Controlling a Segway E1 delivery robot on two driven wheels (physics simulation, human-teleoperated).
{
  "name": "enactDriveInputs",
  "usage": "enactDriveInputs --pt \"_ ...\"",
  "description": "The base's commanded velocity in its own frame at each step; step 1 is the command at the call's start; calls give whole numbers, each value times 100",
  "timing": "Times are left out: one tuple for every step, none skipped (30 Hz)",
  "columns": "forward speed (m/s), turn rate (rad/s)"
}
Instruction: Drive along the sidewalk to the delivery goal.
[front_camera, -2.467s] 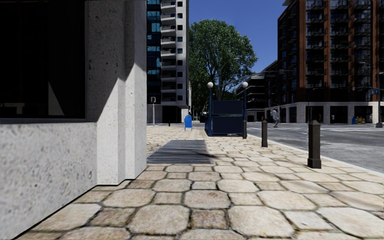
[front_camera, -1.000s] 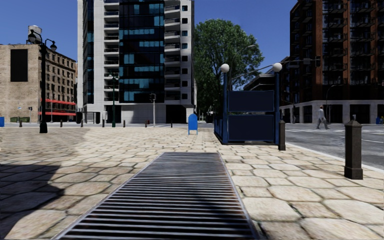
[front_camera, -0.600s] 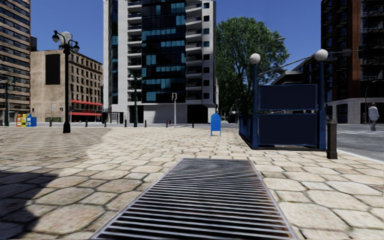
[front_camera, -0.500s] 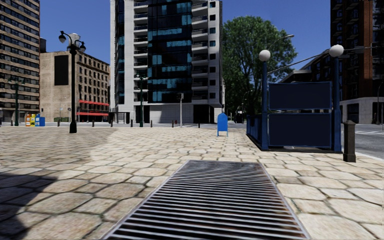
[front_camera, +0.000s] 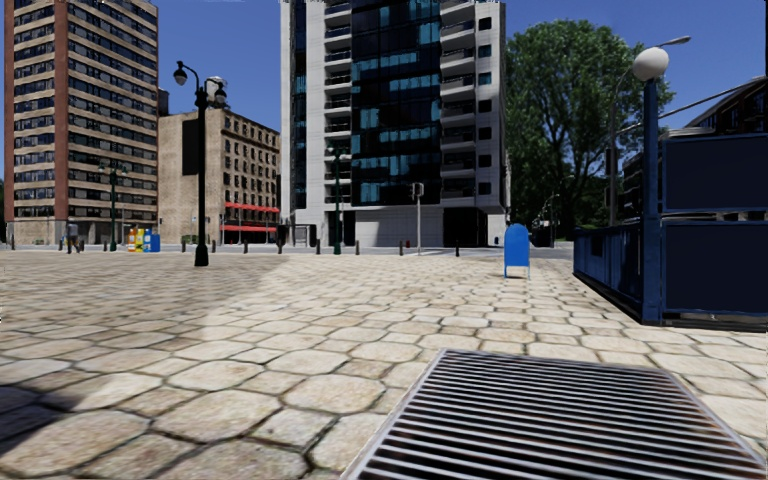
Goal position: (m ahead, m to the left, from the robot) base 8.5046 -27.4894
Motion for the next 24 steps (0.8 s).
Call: enactDriveInputs --pt "198 42" --pt "198 31" --pt "198 31" --pt "198 13" --pt "198 0" --pt "198 0" --pt "198 0" --pt "198 0" --pt "198 0" --pt "198 0" --pt "198 0" --pt "198 0" --pt "198 0" --pt "198 0" --pt "198 0" --pt "198 0" --pt "198 0" --pt "198 0" --pt "198 0" --pt "198 0" --pt "198 0" --pt "198 0" --pt "198 0" --pt "198 0"
